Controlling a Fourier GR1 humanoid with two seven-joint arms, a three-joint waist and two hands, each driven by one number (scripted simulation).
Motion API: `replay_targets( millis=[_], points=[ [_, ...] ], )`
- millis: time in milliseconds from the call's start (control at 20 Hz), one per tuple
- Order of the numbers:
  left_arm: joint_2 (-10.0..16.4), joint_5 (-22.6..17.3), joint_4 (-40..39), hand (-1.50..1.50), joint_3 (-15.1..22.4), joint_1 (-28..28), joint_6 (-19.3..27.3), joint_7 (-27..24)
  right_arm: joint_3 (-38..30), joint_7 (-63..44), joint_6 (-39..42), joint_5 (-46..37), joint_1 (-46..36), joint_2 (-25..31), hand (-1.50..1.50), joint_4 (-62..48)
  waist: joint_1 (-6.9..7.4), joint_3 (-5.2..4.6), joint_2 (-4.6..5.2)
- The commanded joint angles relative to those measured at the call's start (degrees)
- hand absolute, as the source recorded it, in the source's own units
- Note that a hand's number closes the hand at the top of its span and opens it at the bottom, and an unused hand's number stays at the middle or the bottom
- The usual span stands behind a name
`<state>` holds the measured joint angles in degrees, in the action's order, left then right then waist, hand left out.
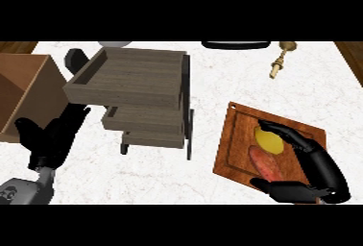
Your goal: Pick the sweet potato from the cutting board and place it in the tiered basket
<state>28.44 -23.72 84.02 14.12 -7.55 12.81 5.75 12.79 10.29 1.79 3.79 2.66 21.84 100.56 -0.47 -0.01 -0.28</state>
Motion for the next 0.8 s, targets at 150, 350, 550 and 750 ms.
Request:
replay_targets(
  millis=[150, 350, 550, 750],
  points=[
    [0.17, -0.33, 3.44, 0.00, -1.13, 3.19, -0.08, -0.29, -5.42, -3.97, 1.44, -11.94, -0.13, 15.37, -1.50, 8.63, 0.39, -0.16, -0.28],
    [-0.23, -0.03, 2.82, 0.00, -0.66, 1.60, -0.41, 0.76, -3.41, -11.48, 8.49, -18.49, -0.84, 25.46, -1.50, 14.51, -0.07, -0.29, -0.12],
    [0.74, -0.36, 2.77, 0.00, -1.63, 2.14, -2.06, -0.41, 0.53, -17.64, 19.74, -19.37, 0.73, 33.90, -1.50, 19.29, 0.32, -0.32, -0.06],
    [-1.30, 0.82, 2.47, 0.00, -1.11, 3.52, -1.60, -1.03, 3.28, -27.37, 25.71, -17.01, -1.46, 32.91, -1.50, 25.50, 0.58, -0.12, 0.23]
  ],
)
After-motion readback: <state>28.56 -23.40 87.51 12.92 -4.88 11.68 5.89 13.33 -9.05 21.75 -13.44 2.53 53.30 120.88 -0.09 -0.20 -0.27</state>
